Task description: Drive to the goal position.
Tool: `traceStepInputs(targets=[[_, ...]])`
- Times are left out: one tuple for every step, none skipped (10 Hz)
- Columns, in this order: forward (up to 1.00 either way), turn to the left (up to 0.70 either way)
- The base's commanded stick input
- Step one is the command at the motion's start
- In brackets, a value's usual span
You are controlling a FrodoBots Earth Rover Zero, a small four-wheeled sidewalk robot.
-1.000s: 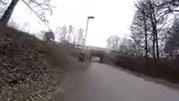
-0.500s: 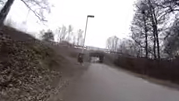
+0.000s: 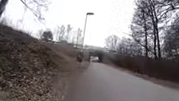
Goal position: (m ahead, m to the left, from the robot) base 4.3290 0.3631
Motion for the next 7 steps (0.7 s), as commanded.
traceStepInputs(targets=[[0.70,-0.13],[0.70,-0.11],[0.70,-0.08],[0.70,-0.05],[0.70,-0.02],[0.70,0.00],[0.70,0.00]])
